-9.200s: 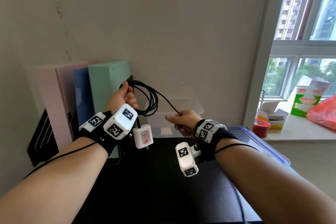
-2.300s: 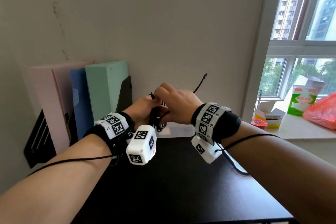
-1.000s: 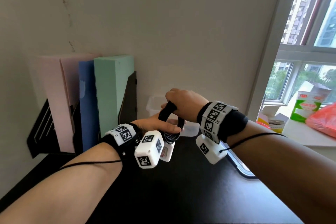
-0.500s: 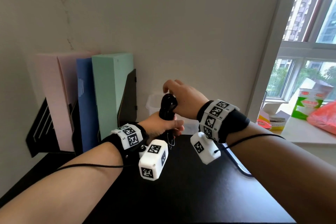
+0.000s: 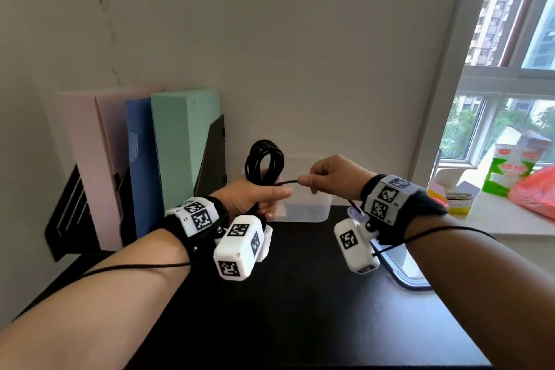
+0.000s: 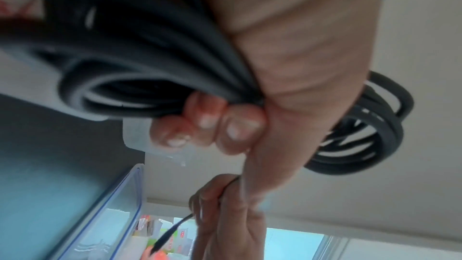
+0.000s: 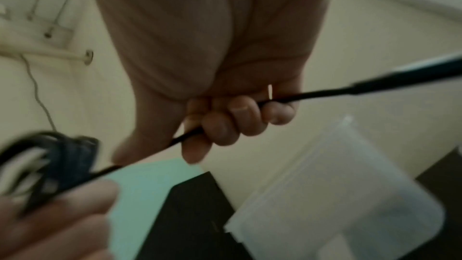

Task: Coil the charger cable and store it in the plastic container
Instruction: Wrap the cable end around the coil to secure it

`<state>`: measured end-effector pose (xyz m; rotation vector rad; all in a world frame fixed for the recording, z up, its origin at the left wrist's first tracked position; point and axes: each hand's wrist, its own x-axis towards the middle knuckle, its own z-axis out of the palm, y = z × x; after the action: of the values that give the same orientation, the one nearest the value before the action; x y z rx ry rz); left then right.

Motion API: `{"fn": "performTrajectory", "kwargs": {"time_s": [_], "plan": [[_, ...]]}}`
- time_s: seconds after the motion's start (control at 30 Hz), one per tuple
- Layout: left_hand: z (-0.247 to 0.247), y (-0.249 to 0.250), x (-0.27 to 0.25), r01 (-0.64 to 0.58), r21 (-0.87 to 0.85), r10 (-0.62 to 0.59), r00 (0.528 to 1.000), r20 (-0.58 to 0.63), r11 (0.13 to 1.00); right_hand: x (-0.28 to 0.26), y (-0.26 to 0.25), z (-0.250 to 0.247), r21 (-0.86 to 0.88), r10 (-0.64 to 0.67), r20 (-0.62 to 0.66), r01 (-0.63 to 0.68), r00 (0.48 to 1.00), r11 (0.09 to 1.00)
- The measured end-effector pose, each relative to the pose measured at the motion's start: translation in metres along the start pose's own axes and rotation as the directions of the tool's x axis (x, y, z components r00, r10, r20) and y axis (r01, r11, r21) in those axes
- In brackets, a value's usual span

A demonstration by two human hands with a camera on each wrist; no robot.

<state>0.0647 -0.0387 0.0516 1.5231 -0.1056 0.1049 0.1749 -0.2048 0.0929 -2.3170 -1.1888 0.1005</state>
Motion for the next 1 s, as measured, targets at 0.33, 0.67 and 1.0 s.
{"fn": "performTrajectory", "kwargs": {"time_s": [0.33, 0.67, 1.0], "plan": [[0.021, 0.006, 0.019, 0.184, 0.808, -0.123, 0.983, -0.138, 0.560, 0.019, -0.055, -0.020, -0.379, -0.036, -0.029, 0.023, 0.999, 0.925], [-0.012, 0.013, 0.019, 0.303, 0.398, -0.164, 0.924, -0.346, 0.866, -0.013, -0.069, 0.019, -0.398, -0.301, -0.275, 0.177, 0.913, 0.900], [-0.003, 0.011, 0.008, 0.146, -0.236, -0.096, 0.973, 0.210, 0.961, -0.018, -0.045, 0.034, -0.249, -0.301, -0.449, 0.206, 0.841, 0.946]]}}
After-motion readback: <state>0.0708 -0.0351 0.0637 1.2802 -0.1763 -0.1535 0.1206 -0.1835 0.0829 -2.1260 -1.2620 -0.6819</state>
